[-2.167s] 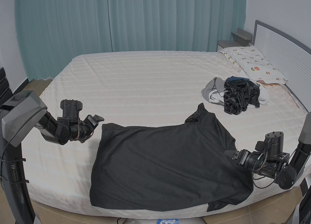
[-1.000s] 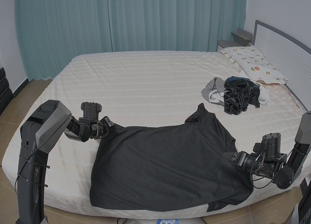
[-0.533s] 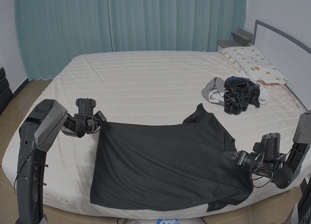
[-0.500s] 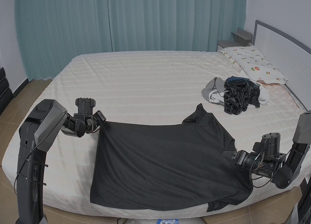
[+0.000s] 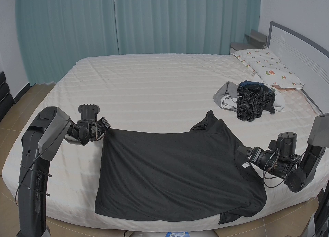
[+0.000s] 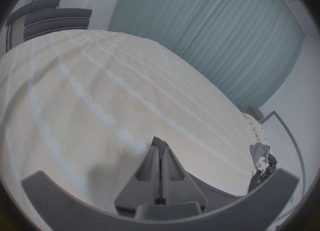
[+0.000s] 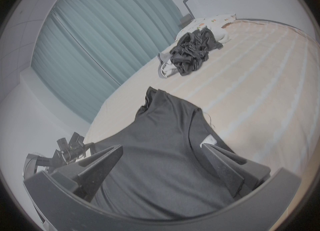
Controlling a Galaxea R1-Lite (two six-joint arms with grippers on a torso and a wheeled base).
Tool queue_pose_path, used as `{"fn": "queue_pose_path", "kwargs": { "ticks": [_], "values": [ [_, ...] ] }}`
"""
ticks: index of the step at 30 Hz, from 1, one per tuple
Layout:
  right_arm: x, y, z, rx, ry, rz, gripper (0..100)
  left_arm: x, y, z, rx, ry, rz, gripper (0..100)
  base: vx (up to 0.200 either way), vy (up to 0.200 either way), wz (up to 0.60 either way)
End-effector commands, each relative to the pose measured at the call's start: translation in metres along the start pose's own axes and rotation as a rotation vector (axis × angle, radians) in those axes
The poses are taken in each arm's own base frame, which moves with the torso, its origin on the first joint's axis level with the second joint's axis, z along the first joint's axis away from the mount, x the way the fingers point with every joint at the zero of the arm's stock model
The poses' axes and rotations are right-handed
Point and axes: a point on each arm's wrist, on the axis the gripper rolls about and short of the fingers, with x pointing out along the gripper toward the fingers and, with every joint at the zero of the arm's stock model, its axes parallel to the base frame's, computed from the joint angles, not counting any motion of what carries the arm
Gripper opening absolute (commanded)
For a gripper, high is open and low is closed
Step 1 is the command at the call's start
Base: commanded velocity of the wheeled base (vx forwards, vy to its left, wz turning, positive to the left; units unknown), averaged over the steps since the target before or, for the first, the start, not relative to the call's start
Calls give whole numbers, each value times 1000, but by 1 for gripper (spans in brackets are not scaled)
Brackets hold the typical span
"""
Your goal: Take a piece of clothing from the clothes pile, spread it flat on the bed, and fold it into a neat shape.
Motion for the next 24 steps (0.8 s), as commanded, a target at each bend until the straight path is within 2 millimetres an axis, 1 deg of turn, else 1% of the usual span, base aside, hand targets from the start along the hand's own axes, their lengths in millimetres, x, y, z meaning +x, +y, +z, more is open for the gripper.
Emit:
{"fn": "queue_pose_path", "kwargs": {
  "ticks": [1, 4, 7, 9, 11, 15, 16, 17, 18, 19, 20, 22, 23, 24],
  "values": [
    [19, 0, 5, 1, -20, 8, 100, 2, 3, -2, -1, 4, 5, 100, 0, 0, 0],
    [34, -4, 5, 3, -8, -19, 100, 2, 3, -2, -3, 4, 5, 100, 0, 0, 0],
    [42, -8, 9, 9, -12, -31, 100, 1, 5, -3, -8, 11, 14, 100, 0, 0, 0],
    [51, -11, 12, 12, -20, -39, 100, -4, 7, -1, -13, 14, 22, 100, 0, 0, 0],
    [59, -13, 15, 8, -29, -40, 100, -12, 12, 8, -22, 7, 31, 100, 0, 0, 0],
    [72, -15, 29, -6, -48, -53, 100, -31, 21, 22, -44, 12, 33, 100, 0, 0, 0],
    [75, -15, 33, -7, -48, -56, 100, -38, 24, 23, -50, 27, 35, 100, 0, 0, 0],
    [75, -15, 33, -7, -48, -56, 100, -38, 24, 23, -50, 27, 35, 100, 0, 0, 0],
    [84, -16, 41, -5, -45, -54, 100, -52, 28, 24, -74, 60, 28, 100, 0, 0, 0],
    [85, -15, 42, -5, -45, -53, 100, -53, 29, 24, -80, 65, 27, 100, 0, 0, 0],
    [97, -15, 46, -5, -33, -53, 100, -62, 30, 23, -106, 90, 14, 100, 0, 0, 0],
    [115, -13, 49, -9, -18, -59, 100, -68, 30, 23, -134, 100, -4, 100, 0, 0, 0],
    [122, -12, 49, -14, -10, -61, 100, -66, 30, 23, -144, 94, -7, 100, 0, 0, 0],
    [122, -12, 49, -14, -10, -61, 100, -66, 30, 23, -144, 94, -7, 100, 0, 0, 0]
  ]
}}
